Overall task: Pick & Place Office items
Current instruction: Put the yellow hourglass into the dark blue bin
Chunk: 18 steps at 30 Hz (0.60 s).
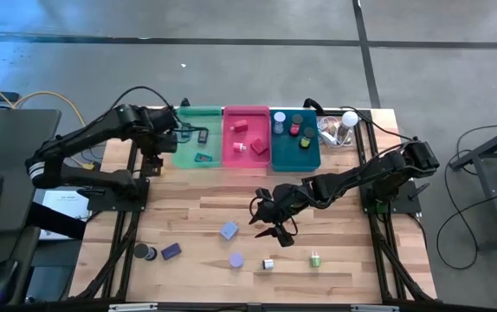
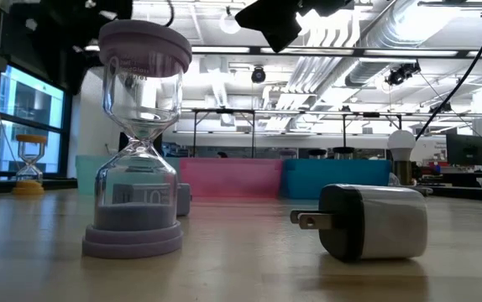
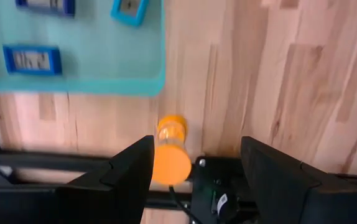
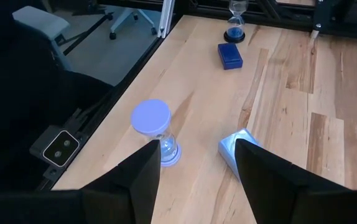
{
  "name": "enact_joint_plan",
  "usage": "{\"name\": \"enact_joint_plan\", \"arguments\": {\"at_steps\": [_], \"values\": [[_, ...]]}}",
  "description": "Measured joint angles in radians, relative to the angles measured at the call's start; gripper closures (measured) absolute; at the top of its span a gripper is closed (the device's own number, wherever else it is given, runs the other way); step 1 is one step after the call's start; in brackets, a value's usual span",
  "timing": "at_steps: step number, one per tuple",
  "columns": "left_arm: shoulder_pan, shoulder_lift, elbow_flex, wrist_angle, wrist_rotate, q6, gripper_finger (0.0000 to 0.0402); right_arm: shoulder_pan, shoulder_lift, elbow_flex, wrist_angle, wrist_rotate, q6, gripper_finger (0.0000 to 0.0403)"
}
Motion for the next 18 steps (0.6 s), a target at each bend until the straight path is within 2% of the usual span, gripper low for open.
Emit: {"name": "enact_joint_plan", "arguments": {"at_steps": [7, 18], "values": [[0.108, -0.063, -0.080, 0.019, -0.001, 0.029, 0.0169, 0.000, 0.000, 0.000, -0.006, 0.000, -0.001, 0.0207], [0.206, -0.069, -0.186, 0.091, 0.005, 0.098, 0.0169, 0.000, 0.000, 0.000, -0.006, 0.000, -0.003, 0.0207]]}}
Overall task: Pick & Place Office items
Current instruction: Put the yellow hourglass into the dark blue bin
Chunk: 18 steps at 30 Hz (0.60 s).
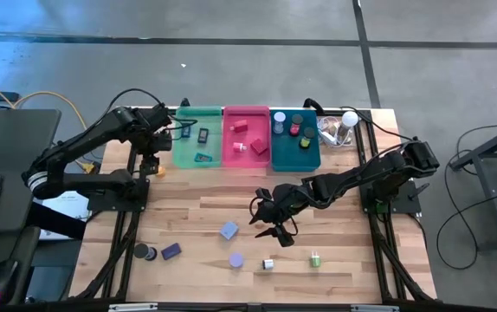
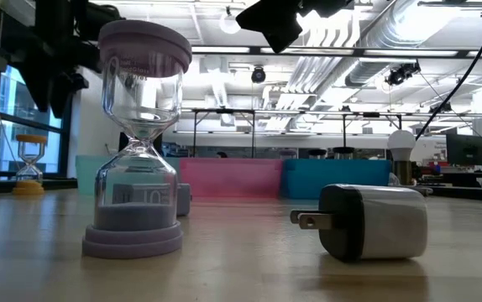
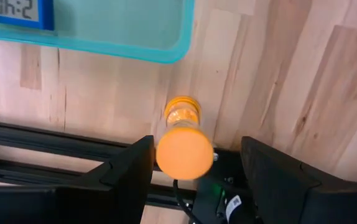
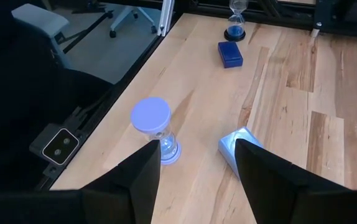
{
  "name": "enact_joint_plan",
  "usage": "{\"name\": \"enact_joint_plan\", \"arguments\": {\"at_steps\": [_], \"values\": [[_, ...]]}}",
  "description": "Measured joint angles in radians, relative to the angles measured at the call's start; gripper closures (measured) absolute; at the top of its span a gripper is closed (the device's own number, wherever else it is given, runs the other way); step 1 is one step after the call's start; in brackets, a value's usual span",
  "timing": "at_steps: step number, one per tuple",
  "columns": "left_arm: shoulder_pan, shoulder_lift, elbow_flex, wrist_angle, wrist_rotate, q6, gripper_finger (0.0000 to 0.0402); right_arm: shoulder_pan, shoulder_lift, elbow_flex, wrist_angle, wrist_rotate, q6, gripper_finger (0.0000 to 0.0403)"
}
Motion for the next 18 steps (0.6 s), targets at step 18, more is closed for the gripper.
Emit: {"name": "enact_joint_plan", "arguments": {"at_steps": [18], "values": [[0.017, 0.000, -0.005, 0.037, 0.004, -0.080, 0.0169, 0.000, 0.000, 0.000, -0.021, 0.000, -0.008, 0.0207]]}}
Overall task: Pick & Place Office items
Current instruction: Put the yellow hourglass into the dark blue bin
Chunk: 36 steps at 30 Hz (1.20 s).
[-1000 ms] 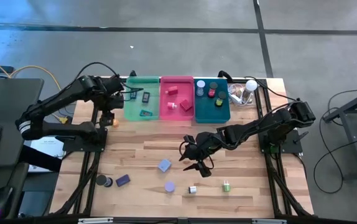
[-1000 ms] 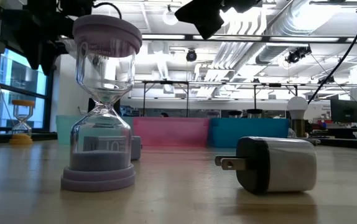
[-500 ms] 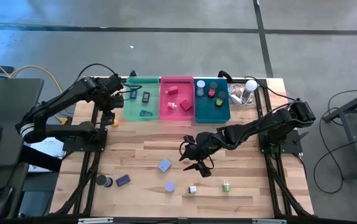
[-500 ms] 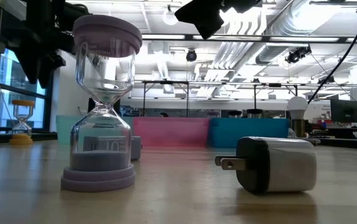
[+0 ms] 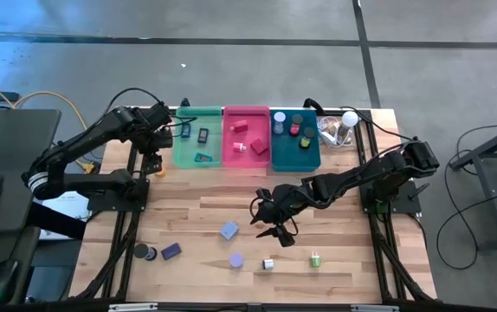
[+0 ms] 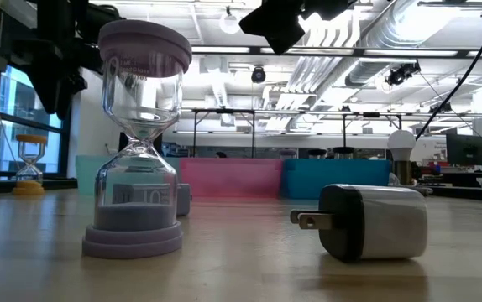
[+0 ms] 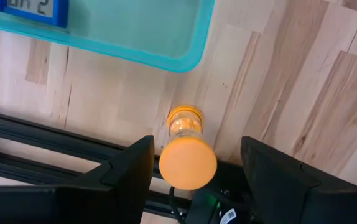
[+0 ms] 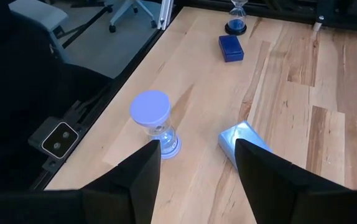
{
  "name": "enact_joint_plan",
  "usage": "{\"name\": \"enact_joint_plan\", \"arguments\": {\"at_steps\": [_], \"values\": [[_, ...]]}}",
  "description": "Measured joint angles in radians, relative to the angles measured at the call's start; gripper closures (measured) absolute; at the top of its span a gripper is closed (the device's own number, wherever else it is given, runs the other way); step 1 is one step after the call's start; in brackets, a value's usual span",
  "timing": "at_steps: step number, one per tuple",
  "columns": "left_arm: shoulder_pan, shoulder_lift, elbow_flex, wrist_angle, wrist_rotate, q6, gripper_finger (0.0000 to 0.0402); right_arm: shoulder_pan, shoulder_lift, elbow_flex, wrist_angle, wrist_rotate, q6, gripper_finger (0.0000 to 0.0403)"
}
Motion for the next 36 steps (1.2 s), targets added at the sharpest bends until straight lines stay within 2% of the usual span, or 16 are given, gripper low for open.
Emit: {"name": "enact_joint_plan", "arguments": {"at_steps": [15, 18, 27, 32, 36], "values": [[0.000, 0.000, -0.031, 0.003, -0.010, -0.026, 0.0167, 0.000, 0.000, 0.000, 0.002, 0.000, 0.000, 0.0207], [0.000, 0.000, -0.053, 0.008, -0.008, -0.029, 0.0151, 0.000, 0.000, 0.000, 0.002, 0.000, 0.000, 0.0207], [0.000, 0.000, -0.057, 0.009, -0.008, -0.043, 0.0064, 0.000, 0.000, 0.000, 0.003, 0.000, 0.000, 0.0207], [0.000, 0.000, -0.057, 0.009, -0.006, -0.045, 0.0058, 0.002, 0.000, 0.000, 0.003, 0.000, 0.007, 0.0207], [-0.001, 0.000, -0.058, 0.007, 0.045, -0.088, 0.0057, 0.003, 0.000, 0.000, 0.003, 0.000, 0.002, 0.0207]]}}
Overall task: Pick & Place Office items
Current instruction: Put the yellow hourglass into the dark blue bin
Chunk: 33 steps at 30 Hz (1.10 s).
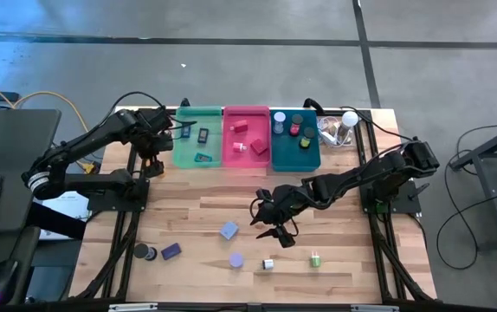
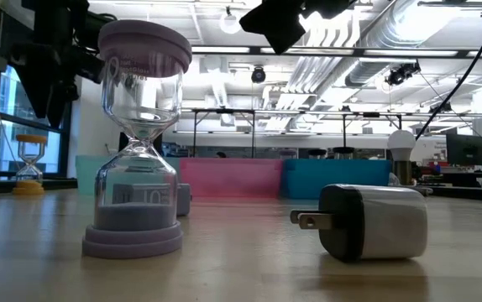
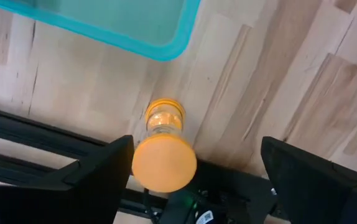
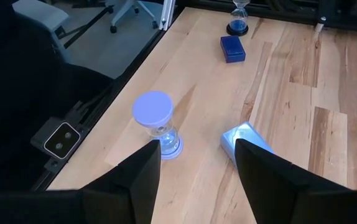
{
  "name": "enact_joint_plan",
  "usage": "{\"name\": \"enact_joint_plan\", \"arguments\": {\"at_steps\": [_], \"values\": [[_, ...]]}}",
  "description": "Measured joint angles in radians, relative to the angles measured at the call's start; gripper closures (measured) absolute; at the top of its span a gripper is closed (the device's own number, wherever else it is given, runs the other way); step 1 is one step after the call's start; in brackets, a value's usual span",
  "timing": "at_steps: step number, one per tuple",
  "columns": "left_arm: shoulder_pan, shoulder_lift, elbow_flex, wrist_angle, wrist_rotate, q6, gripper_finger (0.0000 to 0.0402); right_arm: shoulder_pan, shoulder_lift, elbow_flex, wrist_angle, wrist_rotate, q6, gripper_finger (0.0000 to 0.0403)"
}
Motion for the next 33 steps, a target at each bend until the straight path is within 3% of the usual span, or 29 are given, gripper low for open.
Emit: {"name": "enact_joint_plan", "arguments": {"at_steps": [8, 14, 19, 27, 33], "values": [[-0.001, 0.000, 0.000, -0.001, -0.010, -0.102, 0.0057, 0.000, 0.000, 0.000, 0.000, 0.000, -0.002, 0.0207], [-0.001, 0.000, 0.000, -0.001, -0.111, -0.155, 0.0057, 0.000, 0.000, 0.000, 0.000, 0.000, -0.002, 0.0207], [-0.001, 0.000, 0.000, -0.003, -0.121, -0.275, 0.0057, 0.000, 0.000, 0.000, 0.009, 0.000, -0.002, 0.0207], [-0.001, 0.000, 0.000, -0.006, -0.122, -0.224, 0.0057, 0.000, 0.000, 0.000, 0.014, 0.000, -0.002, 0.0207], [-0.001, 0.001, 0.000, 0.013, -0.145, -0.371, 0.0057, 0.000, 0.000, 0.000, 0.013, 0.000, -0.002, 0.0207]]}}
